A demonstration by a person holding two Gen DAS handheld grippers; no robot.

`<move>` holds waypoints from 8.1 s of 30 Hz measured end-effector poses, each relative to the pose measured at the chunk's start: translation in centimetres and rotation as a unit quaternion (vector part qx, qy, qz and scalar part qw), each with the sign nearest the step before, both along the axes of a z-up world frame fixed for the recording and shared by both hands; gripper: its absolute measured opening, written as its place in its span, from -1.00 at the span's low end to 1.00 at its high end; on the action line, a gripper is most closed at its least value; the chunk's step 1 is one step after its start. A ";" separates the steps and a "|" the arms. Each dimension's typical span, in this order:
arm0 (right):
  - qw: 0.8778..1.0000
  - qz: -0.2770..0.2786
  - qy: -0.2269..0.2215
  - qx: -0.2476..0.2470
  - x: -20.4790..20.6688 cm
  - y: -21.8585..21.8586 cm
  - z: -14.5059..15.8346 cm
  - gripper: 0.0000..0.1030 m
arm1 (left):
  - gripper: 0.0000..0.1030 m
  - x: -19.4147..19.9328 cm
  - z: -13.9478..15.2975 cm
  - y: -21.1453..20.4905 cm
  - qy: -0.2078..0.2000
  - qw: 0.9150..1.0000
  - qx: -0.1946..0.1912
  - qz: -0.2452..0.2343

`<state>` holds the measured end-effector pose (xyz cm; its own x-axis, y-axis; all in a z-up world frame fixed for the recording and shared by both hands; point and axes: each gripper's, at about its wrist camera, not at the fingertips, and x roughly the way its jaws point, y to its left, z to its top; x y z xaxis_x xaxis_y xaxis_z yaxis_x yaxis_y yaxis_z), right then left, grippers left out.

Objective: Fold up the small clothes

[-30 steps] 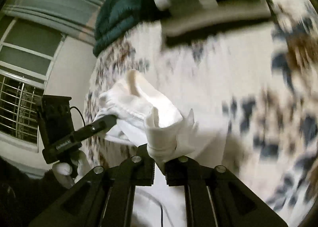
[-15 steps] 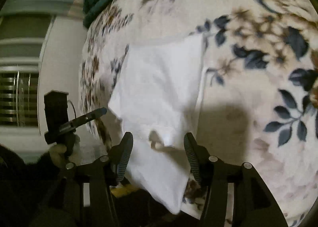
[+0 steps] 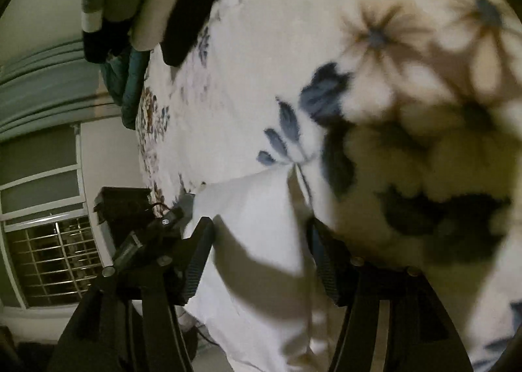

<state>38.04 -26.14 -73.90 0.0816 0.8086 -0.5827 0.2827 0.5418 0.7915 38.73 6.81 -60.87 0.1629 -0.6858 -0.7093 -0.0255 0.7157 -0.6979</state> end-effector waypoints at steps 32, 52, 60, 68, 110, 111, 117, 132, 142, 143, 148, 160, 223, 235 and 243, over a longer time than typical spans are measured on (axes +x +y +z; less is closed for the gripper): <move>0.982 -0.062 -0.071 -0.167 5.8 1.5 10.3 -0.11 | -0.21 4.5 7.5 3.5 -0.050 0.992 0.098 0.069; 0.970 0.006 -0.008 -0.241 -6.5 1.7 8.9 -0.09 | -0.08 -6.5 9.4 5.4 -0.010 0.987 0.154 0.045; 0.978 0.019 0.098 -0.181 -17.4 0.3 5.0 -0.09 | 0.16 -17.0 3.8 7.7 0.098 0.986 0.123 0.050; 0.982 0.025 0.145 -0.117 -22.5 1.8 -0.7 0.03 | 0.16 -20.5 -0.6 5.2 0.134 0.986 0.085 0.047; 0.971 -0.231 -0.027 0.046 7.5 -6.8 10.5 0.12 | 0.05 10.6 9.7 5.6 -0.061 0.986 -0.035 0.150; 0.973 -0.226 -0.030 0.035 7.4 -6.8 10.6 0.13 | 0.09 10.3 9.9 5.9 -0.067 0.986 -0.024 0.152; 0.985 -0.144 -0.044 -0.085 6.3 -6.5 10.6 0.15 | 0.09 9.3 7.5 4.7 -0.058 0.991 0.063 0.099; 0.975 -0.137 -0.045 -0.171 11.6 -5.2 7.0 -0.97 | -0.95 14.9 4.3 1.6 -0.061 0.993 0.090 0.049; 0.990 -0.068 -0.020 -0.124 4.5 -6.3 9.2 -0.04 | -0.06 3.9 6.0 5.8 -0.039 0.997 0.034 0.065; 0.991 -0.058 -0.013 -0.118 2.9 -6.2 9.0 -0.04 | -0.06 2.5 5.7 5.7 -0.033 0.997 0.033 0.062; 0.994 -0.026 0.008 -0.103 -1.1 -4.6 6.8 -0.08 | -0.37 -0.9 4.0 4.2 -0.018 0.996 0.049 0.066; 0.987 -0.075 0.003 -0.140 -2.5 -5.1 6.8 -0.92 | -0.98 -2.3 3.6 8.7 0.005 0.988 0.084 0.126; 0.987 -0.082 0.025 -0.133 -3.4 -3.3 5.5 -0.05 | -0.57 -3.0 4.4 7.2 0.003 0.998 0.002 0.069; 0.996 -0.083 0.014 0.008 1.9 -5.5 0.6 0.48 | 0.00 5.0 -1.4 5.6 0.049 0.986 -0.125 0.102; 0.999 -0.031 0.012 0.018 3.5 -0.4 0.1 -0.68 | -0.68 5.7 1.1 3.3 0.010 0.994 -0.063 0.089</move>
